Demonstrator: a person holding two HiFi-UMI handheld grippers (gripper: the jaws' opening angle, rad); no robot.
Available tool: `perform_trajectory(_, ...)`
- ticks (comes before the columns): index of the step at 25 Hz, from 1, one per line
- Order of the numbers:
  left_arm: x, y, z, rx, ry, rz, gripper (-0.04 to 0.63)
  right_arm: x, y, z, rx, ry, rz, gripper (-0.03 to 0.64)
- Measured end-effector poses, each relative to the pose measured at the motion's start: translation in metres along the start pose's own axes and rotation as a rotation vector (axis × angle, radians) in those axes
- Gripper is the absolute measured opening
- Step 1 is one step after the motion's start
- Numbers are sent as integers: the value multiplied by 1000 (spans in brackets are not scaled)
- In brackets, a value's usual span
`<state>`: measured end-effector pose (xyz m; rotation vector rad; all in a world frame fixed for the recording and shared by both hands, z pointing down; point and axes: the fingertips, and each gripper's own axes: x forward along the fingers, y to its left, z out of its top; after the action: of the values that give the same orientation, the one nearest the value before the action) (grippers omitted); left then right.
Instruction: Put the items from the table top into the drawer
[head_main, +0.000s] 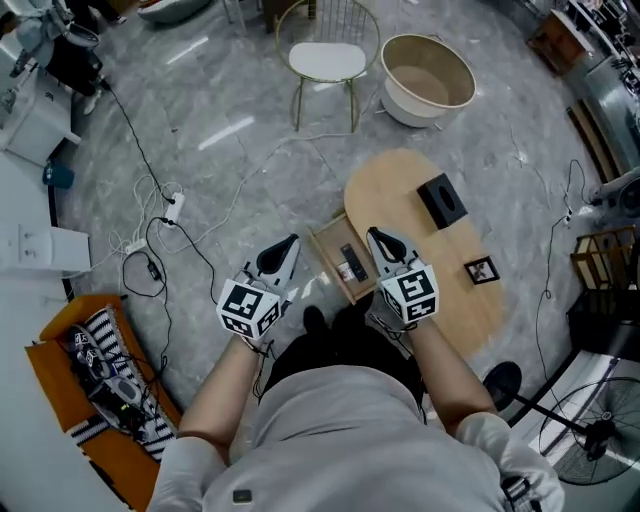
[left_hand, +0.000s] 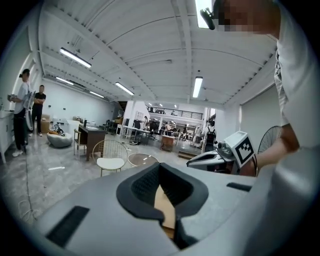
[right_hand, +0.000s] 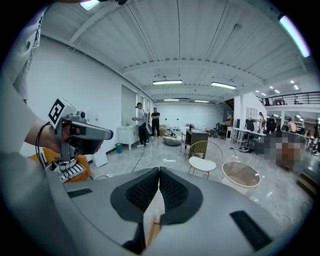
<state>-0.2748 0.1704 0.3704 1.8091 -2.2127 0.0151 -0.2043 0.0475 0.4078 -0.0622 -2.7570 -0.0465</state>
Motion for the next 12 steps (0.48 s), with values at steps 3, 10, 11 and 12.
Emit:
perform_trajectory(3, -14, -15, 24, 37, -29, -31, 9, -26, 5, 27, -15, -43, -24, 29)
perform_trajectory(10, -30, -67, 75, 99, -80, -134, 9, -107, 4, 82, -19, -152, -102, 29)
perform_trajectory(11, -30, -75, 82, 108, -89, -150, 9, -119, 2, 87, -19, -163, -113, 29)
perform_trajectory(12, -29, -84, 90, 114, -97, -165, 9, -130, -2, 91, -18, -173, -124, 29)
